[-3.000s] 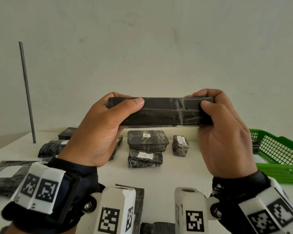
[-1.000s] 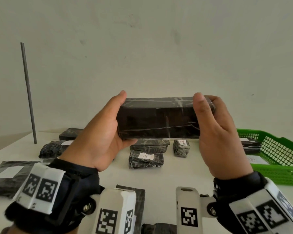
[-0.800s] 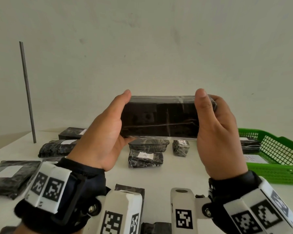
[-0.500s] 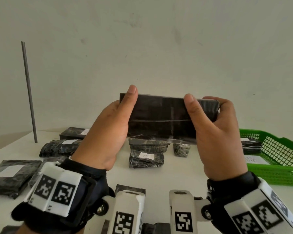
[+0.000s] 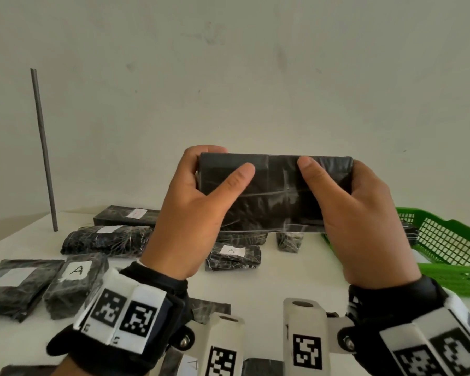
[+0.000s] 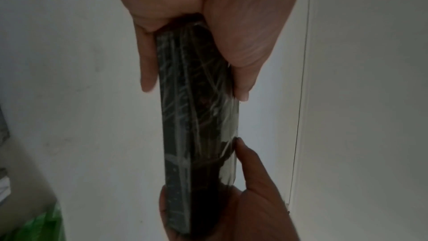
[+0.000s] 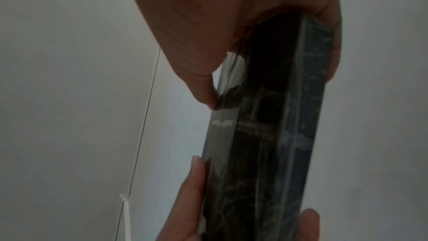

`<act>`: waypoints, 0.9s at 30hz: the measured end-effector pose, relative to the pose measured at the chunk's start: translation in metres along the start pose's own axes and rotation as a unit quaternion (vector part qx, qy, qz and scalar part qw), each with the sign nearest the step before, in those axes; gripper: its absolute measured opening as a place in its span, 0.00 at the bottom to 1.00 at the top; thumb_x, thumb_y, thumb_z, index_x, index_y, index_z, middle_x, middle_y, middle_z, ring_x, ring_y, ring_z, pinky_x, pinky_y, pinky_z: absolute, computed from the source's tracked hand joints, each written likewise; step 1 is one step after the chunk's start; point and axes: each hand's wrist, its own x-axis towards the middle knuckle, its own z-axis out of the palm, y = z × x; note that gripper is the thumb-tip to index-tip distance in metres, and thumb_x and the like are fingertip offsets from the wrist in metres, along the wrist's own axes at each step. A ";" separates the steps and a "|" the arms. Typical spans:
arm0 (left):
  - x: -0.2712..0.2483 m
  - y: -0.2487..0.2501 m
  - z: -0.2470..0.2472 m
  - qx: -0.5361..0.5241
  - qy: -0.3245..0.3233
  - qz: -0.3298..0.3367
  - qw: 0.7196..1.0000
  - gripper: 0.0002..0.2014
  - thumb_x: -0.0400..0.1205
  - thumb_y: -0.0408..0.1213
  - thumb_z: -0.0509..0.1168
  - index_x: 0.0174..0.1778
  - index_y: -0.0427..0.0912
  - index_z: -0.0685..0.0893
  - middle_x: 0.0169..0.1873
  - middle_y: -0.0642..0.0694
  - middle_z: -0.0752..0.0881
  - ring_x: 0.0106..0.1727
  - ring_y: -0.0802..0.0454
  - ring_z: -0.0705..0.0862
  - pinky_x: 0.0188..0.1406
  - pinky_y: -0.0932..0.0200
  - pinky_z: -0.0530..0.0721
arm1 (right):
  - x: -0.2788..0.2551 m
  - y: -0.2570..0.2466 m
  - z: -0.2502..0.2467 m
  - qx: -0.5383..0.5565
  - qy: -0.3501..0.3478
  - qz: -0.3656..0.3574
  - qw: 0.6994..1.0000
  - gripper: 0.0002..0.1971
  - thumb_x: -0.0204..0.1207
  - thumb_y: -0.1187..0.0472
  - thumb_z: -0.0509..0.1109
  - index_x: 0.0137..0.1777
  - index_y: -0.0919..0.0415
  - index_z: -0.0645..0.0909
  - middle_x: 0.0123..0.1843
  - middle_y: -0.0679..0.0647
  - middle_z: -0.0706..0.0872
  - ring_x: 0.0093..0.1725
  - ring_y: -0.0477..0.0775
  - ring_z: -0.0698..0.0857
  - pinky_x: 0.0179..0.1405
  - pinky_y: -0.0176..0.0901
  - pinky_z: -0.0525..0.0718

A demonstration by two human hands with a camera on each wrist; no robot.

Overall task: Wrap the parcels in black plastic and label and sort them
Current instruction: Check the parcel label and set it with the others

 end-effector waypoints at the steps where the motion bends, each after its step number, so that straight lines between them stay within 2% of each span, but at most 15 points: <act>1: 0.001 0.000 0.000 -0.019 0.001 -0.002 1.000 0.21 0.71 0.54 0.77 0.57 0.55 0.82 0.44 0.58 0.89 0.48 0.56 0.92 0.45 0.58 0.90 | -0.001 0.000 0.002 0.001 0.007 -0.004 1.000 0.26 0.73 0.32 0.76 0.56 0.55 0.86 0.51 0.54 0.95 0.51 0.57 0.95 0.54 0.63 0.93; 4: 0.006 0.001 -0.004 -0.081 -0.002 -0.010 0.997 0.17 0.72 0.46 0.82 0.54 0.56 0.85 0.49 0.48 0.87 0.49 0.50 0.92 0.41 0.54 0.91 | -0.004 0.002 0.010 0.004 0.022 -0.021 1.000 0.28 0.72 0.33 0.78 0.58 0.57 0.85 0.51 0.53 0.94 0.51 0.55 0.95 0.52 0.61 0.94; 8: 0.007 0.006 -0.007 -0.123 0.005 0.002 0.992 0.18 0.70 0.40 0.75 0.56 0.51 0.84 0.42 0.51 0.89 0.43 0.52 0.92 0.35 0.60 0.90 | -0.005 0.005 0.018 0.029 0.026 -0.005 0.999 0.36 0.66 0.27 0.78 0.56 0.60 0.87 0.51 0.57 0.95 0.51 0.62 0.95 0.52 0.63 0.94; 12: 0.006 0.008 -0.006 -0.119 0.003 0.013 0.993 0.24 0.68 0.42 0.79 0.60 0.52 0.84 0.41 0.53 0.91 0.45 0.52 0.93 0.42 0.58 0.91 | -0.005 0.005 0.019 0.038 0.031 -0.005 0.999 0.36 0.65 0.27 0.79 0.55 0.61 0.87 0.50 0.59 0.95 0.51 0.64 0.95 0.52 0.66 0.94; 15: 0.004 0.008 -0.003 -0.087 0.016 0.031 0.996 0.24 0.65 0.46 0.85 0.53 0.49 0.84 0.39 0.54 0.89 0.43 0.52 0.93 0.41 0.57 0.91 | -0.008 0.002 0.022 0.040 0.044 -0.008 0.998 0.39 0.61 0.24 0.81 0.54 0.61 0.86 0.50 0.57 0.95 0.51 0.64 0.94 0.52 0.65 0.93; 17: 0.002 0.007 -0.001 -0.065 0.037 0.037 0.997 0.22 0.66 0.48 0.84 0.50 0.48 0.84 0.38 0.55 0.88 0.42 0.53 0.92 0.39 0.57 0.90 | -0.011 -0.003 0.023 0.012 0.060 -0.024 0.998 0.37 0.61 0.25 0.83 0.52 0.59 0.86 0.45 0.52 0.94 0.46 0.54 0.94 0.47 0.55 0.94; 19: 0.000 0.005 0.001 -0.052 0.053 0.038 0.997 0.18 0.71 0.49 0.84 0.49 0.49 0.84 0.40 0.52 0.88 0.42 0.54 0.91 0.38 0.58 0.90 | -0.015 -0.009 0.023 -0.028 0.068 -0.050 0.996 0.35 0.59 0.27 0.80 0.49 0.58 0.85 0.39 0.47 0.92 0.38 0.42 0.90 0.37 0.38 0.88; 21: -0.001 0.006 0.004 -0.046 0.067 0.041 0.996 0.15 0.75 0.54 0.77 0.47 0.49 0.83 0.40 0.49 0.86 0.41 0.54 0.90 0.34 0.58 0.89 | -0.017 -0.012 0.023 -0.041 0.080 -0.063 0.994 0.34 0.57 0.27 0.78 0.48 0.58 0.84 0.37 0.46 0.90 0.34 0.41 0.86 0.32 0.29 0.81; 24: -0.002 0.007 0.006 -0.037 0.082 0.037 0.995 0.17 0.73 0.57 0.73 0.46 0.49 0.83 0.39 0.48 0.85 0.41 0.53 0.90 0.33 0.59 0.89 | -0.017 -0.011 0.024 -0.043 0.089 -0.060 0.993 0.35 0.57 0.25 0.78 0.49 0.57 0.84 0.38 0.47 0.90 0.36 0.43 0.87 0.33 0.31 0.82; 27: -0.002 0.006 0.006 -0.006 0.075 0.058 0.995 0.15 0.77 0.57 0.70 0.46 0.49 0.82 0.39 0.50 0.85 0.42 0.54 0.89 0.35 0.61 0.89 | -0.015 -0.006 0.026 -0.011 0.101 -0.032 0.994 0.32 0.63 0.24 0.74 0.45 0.55 0.82 0.35 0.44 0.87 0.34 0.42 0.85 0.38 0.43 0.85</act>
